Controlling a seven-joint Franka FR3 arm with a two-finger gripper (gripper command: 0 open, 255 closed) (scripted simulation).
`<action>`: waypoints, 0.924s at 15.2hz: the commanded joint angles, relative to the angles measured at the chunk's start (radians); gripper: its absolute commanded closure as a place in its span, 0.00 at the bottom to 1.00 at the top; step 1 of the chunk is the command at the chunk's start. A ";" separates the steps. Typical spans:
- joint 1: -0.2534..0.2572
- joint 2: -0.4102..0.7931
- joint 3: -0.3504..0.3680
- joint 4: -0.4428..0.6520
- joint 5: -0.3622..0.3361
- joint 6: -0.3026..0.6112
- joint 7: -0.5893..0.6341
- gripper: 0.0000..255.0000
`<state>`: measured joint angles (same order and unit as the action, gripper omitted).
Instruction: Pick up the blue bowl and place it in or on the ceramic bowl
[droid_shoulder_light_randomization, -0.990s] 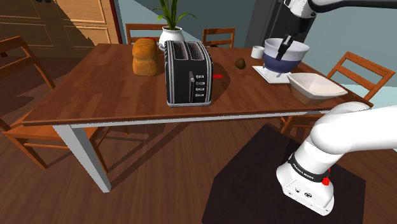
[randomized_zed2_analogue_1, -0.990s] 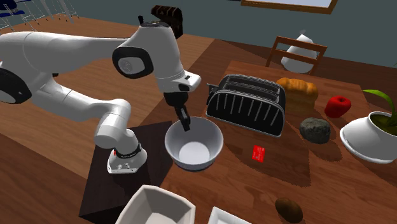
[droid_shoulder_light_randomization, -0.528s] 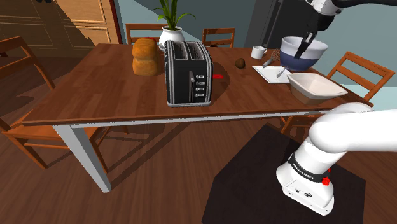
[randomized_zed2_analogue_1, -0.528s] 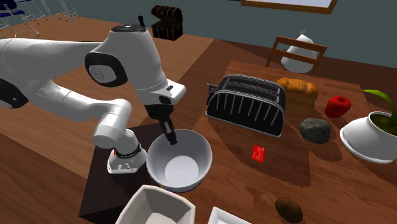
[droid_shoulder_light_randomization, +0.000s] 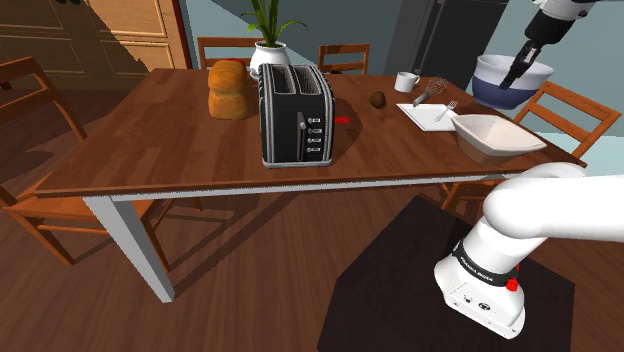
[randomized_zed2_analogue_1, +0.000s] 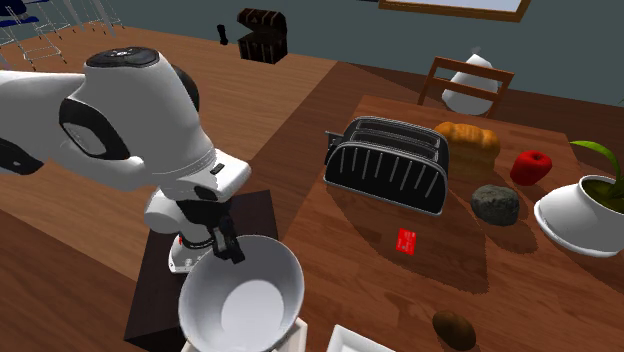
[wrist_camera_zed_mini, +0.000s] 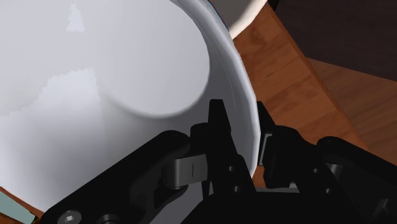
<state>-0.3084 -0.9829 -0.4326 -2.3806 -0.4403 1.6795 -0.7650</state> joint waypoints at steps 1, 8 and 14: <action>-0.013 -0.006 -0.046 0.022 -0.028 -0.010 -0.053 1.00; -0.032 -0.016 -0.135 0.017 -0.085 0.016 -0.126 1.00; -0.048 -0.040 -0.165 -0.069 -0.116 0.079 -0.117 1.00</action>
<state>-0.3528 -1.0180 -0.5927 -2.4361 -0.5507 1.7483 -0.8824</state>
